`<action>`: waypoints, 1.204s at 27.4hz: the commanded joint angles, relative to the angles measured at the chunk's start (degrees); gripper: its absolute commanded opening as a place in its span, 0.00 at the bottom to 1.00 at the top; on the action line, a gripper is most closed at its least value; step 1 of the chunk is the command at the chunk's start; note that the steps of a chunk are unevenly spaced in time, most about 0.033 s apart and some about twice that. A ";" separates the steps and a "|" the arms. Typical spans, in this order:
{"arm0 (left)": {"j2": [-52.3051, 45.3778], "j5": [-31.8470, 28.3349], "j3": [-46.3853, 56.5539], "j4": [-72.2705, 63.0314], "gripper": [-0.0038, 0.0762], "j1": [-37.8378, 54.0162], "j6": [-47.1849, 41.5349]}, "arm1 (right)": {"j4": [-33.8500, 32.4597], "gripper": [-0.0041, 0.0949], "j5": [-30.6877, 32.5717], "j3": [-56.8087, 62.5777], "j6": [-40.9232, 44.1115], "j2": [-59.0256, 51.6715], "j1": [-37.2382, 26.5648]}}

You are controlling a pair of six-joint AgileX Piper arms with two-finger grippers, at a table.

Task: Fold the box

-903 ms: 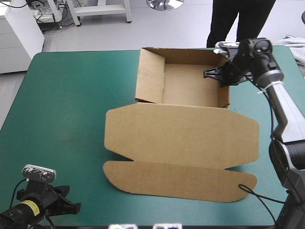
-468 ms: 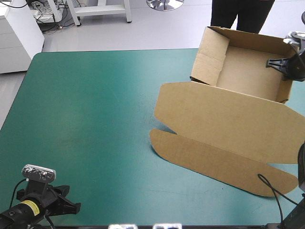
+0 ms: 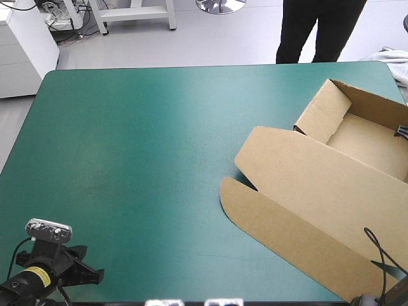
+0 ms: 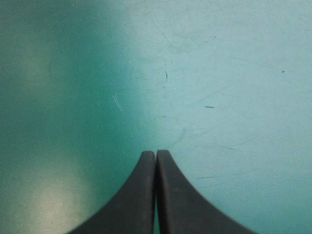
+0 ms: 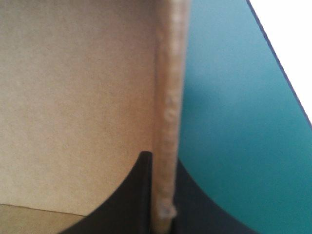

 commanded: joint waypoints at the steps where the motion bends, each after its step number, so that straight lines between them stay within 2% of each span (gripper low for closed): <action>1: 0.52 -2.68 -1.36 0.72 0.04 -0.26 -0.13 | -0.46 0.02 -0.56 1.40 -1.04 -3.33 -1.46; 13: 0.52 -2.68 -1.33 0.72 0.04 -0.26 -0.13 | -10.51 0.05 0.89 2.28 -1.39 -3.08 -1.34; 17: 0.52 -2.48 -1.22 0.72 0.04 -0.26 -0.13 | -12.90 0.18 -1.82 2.28 -1.39 -2.70 -1.34; 22: 0.52 -1.51 -0.79 0.52 0.04 -0.26 -0.13 | -12.99 0.36 -5.23 2.28 -1.28 -1.91 -1.34; 24: 0.52 -1.51 -0.79 0.52 0.04 -0.26 -0.13 | -12.99 0.41 -6.40 2.28 -1.28 -1.91 -1.34; 27: 0.52 -1.51 -0.79 0.52 0.04 -0.26 -0.13 | -12.99 0.45 -8.31 1.70 -1.28 -1.91 -1.34; 30: 0.52 -1.51 -0.79 0.52 0.04 -0.26 -0.13 | -13.71 0.46 -8.41 -0.21 -1.28 -1.91 -1.34; 33: 0.52 -1.51 -0.79 0.52 0.04 -0.26 -0.13 | -13.87 0.46 -6.20 -8.24 -1.28 -1.91 -1.34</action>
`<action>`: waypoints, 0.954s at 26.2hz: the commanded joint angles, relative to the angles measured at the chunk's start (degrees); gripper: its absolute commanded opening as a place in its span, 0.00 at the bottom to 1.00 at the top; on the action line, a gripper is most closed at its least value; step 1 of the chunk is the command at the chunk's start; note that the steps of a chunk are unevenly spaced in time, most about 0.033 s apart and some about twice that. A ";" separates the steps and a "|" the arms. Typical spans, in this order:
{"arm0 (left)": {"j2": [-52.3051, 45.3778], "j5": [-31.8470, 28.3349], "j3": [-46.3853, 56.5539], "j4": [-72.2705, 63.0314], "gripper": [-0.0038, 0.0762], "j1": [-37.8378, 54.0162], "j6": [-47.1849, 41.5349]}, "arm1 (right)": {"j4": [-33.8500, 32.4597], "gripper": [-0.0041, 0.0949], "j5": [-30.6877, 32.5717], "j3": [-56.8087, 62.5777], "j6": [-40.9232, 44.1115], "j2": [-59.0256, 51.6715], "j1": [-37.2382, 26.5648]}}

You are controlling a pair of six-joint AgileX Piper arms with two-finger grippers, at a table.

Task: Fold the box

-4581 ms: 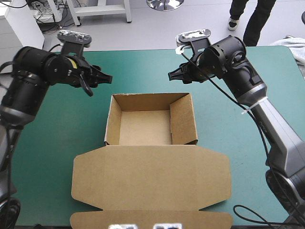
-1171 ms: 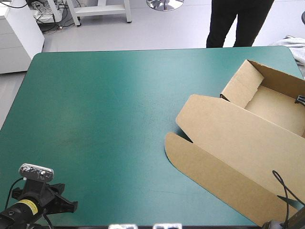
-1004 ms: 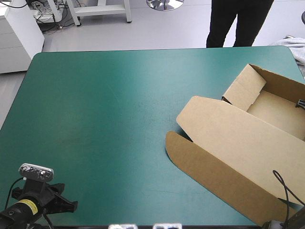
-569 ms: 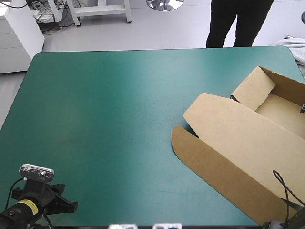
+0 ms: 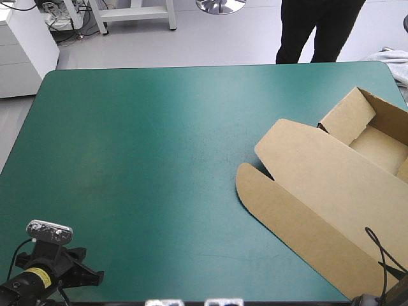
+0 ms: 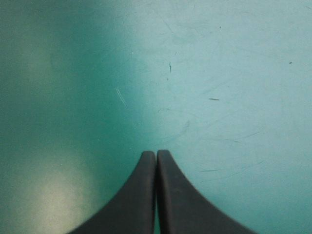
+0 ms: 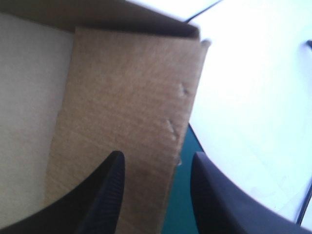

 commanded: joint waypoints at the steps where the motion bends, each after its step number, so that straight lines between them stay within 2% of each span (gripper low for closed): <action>1: 0.52 -2.44 -1.23 0.18 0.04 -0.26 -0.13 | -1.01 0.46 0.40 -8.09 -0.47 -2.72 -0.34; 7: 0.52 -2.66 -1.23 0.39 0.04 -0.26 -0.13 | 2.06 0.44 6.25 -20.96 -0.47 -4.39 -0.34; 9: 0.52 -2.66 -1.23 0.38 0.04 -0.26 -0.13 | 4.79 0.43 7.13 -21.49 -0.47 -6.59 -0.34; 11: 0.52 -2.66 -1.23 0.38 0.04 -0.26 -0.13 | 6.91 0.37 7.74 -21.10 -0.58 -8.57 -0.34; 19: 0.52 -2.66 -1.18 0.38 0.04 -0.26 0.12 | 13.85 0.04 7.63 -12.40 -5.28 -18.26 -0.34; 25: 0.52 -2.78 -1.04 0.38 0.04 -0.26 1.20 | 20.20 0.02 5.75 -0.62 -7.69 -26.60 -0.34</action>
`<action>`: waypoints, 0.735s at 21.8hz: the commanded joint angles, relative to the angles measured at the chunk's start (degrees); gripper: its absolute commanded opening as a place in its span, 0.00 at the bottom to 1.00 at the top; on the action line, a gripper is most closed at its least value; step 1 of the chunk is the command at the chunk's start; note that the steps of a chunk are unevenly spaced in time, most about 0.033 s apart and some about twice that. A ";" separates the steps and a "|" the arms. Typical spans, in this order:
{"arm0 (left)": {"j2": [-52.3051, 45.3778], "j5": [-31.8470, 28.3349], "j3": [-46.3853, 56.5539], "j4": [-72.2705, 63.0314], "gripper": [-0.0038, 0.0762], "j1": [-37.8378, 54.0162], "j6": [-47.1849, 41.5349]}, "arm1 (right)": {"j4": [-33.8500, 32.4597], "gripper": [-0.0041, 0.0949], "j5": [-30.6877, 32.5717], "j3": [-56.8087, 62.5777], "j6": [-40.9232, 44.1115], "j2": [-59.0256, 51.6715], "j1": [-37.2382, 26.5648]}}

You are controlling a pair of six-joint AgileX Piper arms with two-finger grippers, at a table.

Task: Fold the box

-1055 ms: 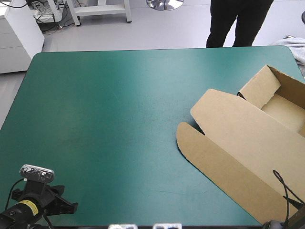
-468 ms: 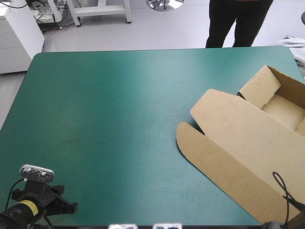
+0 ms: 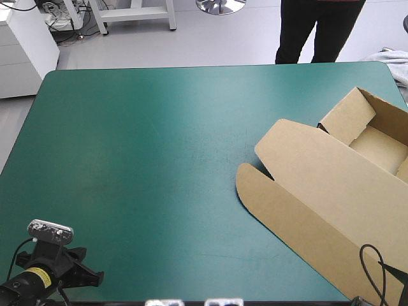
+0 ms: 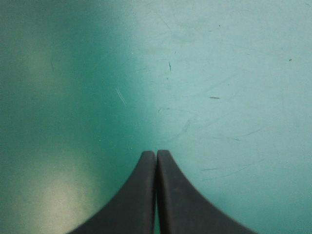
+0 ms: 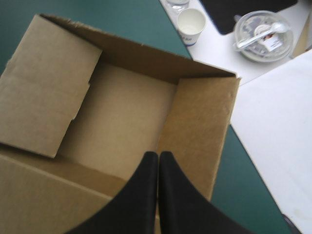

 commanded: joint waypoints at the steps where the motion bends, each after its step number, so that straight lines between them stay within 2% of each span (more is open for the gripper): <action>1: 0.52 -2.78 -1.08 0.32 0.04 -0.26 0.05 | 4.90 0.02 -2.00 5.45 -2.59 -6.80 -0.34; 7: 0.52 -2.78 -1.08 0.32 0.04 -0.26 0.05 | 10.35 0.02 -6.57 18.55 -5.13 -18.39 1.32; 9: 0.52 -2.78 -1.08 0.32 0.04 -0.26 0.05 | 10.24 0.02 -7.09 22.29 -5.35 -23.51 5.49; 12: 0.52 -2.78 -1.08 0.32 0.04 -0.26 0.05 | 10.03 0.02 -6.63 27.68 -5.35 -31.91 15.27; 16: 0.52 -2.78 -1.08 0.32 0.04 -0.26 0.05 | 10.03 0.02 -3.97 33.55 -6.50 -39.74 22.78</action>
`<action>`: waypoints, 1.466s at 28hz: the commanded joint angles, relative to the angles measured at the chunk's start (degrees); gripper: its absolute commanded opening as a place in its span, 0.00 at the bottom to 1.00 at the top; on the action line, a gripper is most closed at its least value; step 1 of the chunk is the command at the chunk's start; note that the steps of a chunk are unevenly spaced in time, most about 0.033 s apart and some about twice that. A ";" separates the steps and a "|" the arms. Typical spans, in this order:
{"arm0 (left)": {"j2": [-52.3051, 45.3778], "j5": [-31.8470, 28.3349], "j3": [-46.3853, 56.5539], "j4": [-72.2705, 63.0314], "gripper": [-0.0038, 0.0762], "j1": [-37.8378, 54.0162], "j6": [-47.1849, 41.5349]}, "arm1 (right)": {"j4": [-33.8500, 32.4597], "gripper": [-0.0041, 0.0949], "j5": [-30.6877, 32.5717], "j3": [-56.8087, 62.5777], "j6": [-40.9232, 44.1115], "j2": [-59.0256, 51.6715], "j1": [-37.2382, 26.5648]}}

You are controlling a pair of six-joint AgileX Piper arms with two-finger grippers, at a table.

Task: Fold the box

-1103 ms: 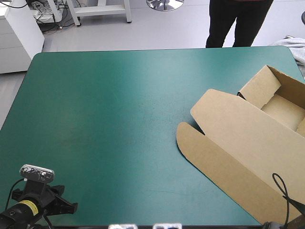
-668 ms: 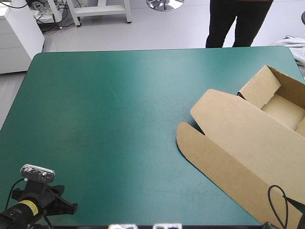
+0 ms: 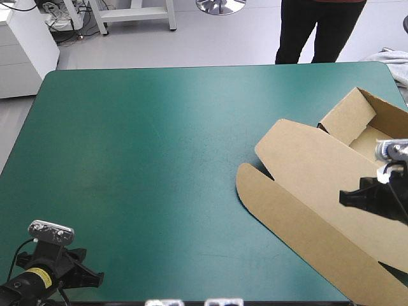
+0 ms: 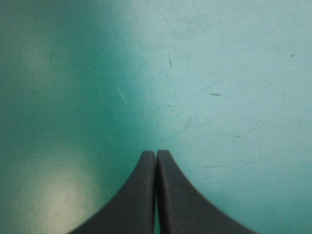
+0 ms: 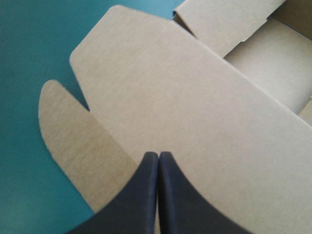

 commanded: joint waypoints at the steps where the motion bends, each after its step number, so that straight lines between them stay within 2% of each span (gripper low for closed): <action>1: 0.52 -2.72 -1.53 0.32 0.04 -0.26 -0.17 | 0.86 0.02 -0.68 3.30 -1.97 -4.98 3.66; 8: 0.52 -2.72 -1.53 0.32 0.04 -0.26 -0.17 | 1.09 0.02 -2.26 15.79 -3.05 -13.27 4.82; 13: 0.52 -2.72 -1.53 0.32 0.04 -0.26 -0.17 | 1.09 0.02 -3.11 22.14 -5.55 -14.95 4.82; 19: 0.52 -2.72 -1.53 0.32 0.04 -0.26 -0.17 | 2.79 0.02 -7.61 28.09 -5.55 -15.22 4.82; 28: 0.52 -2.72 -1.53 0.21 0.04 -0.26 -0.17 | 4.27 0.02 -9.22 33.85 -11.15 -15.22 4.82; 41: 0.52 -2.72 -1.53 0.21 0.04 -0.26 -0.17 | 4.64 0.02 -9.03 36.63 -11.26 -15.22 4.82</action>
